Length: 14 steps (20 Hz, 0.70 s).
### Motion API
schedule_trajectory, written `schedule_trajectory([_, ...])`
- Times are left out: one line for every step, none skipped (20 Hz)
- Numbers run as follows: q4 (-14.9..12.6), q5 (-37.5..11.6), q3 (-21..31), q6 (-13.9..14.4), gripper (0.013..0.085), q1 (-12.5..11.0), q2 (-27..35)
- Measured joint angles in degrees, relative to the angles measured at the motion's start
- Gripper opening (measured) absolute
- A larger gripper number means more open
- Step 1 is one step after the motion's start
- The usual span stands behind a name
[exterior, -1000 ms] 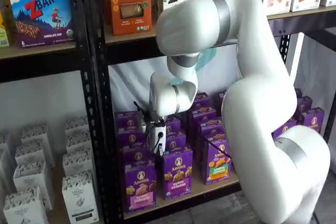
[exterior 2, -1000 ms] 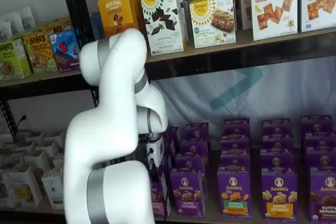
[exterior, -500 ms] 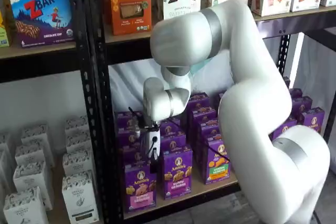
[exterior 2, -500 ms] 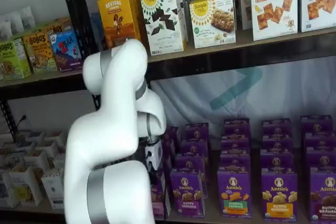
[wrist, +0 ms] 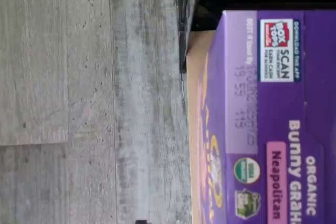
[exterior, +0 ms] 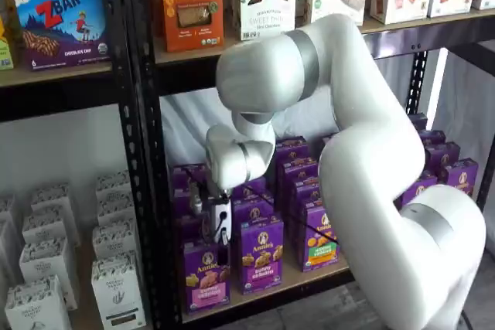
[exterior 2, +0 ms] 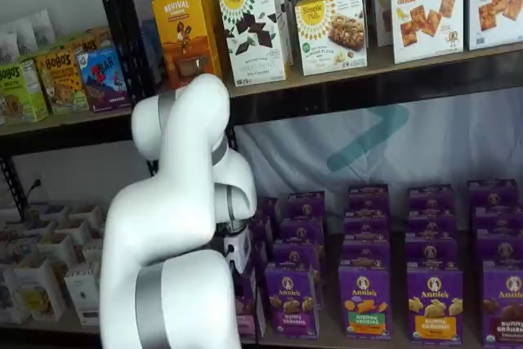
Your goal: Pick up the purple box with a pink patch in the middle, on the bottom shelf, the first box from the left
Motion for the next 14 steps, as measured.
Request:
schedule_trajectory([0.0,-0.14,-0.36,0.04,0.085,0.05,0.47])
schedule_trajectory([0.05,-0.35,-0.78,0.05,0.085,0.11,1.02])
schedule_trajectory([0.1,-0.53,-1.14,0.05,0.085,0.16,1.48])
schedule_trajectory([0.2,-0.61,-1.52,0.0,0.085,0.2,1.93])
schedule_trajectory([0.26,-0.59,-1.86,-0.02,0.085,0.23,2.29])
schedule_trajectory([0.24,-0.53,-2.18,0.03,0.085,0.26,2.61])
schedule_trajectory([0.22,-0.54,-2.43,0.08,0.085,0.3,2.92])
schedule_trajectory([0.23,-0.38,-2.78,0.1,0.085,0.33,3.25])
schedule_trajectory([0.4,-0.3,-2.99,-0.02,0.085,0.37,3.46])
schedule_trajectory([0.6,-0.29,-3.13,-0.16,0.085,0.4,3.62])
schedule_trajectory([0.81,-0.34,-3.24,-0.33,0.085,0.43,3.75])
schedule_trajectory([1.02,-0.39,-3.32,-0.48,0.085,0.45,3.86])
schedule_trajectory([1.1,-0.39,-3.35,-0.56,0.085,0.45,3.9])
schedule_trajectory([1.15,-0.33,-3.43,-0.6,0.081,0.46,3.97])
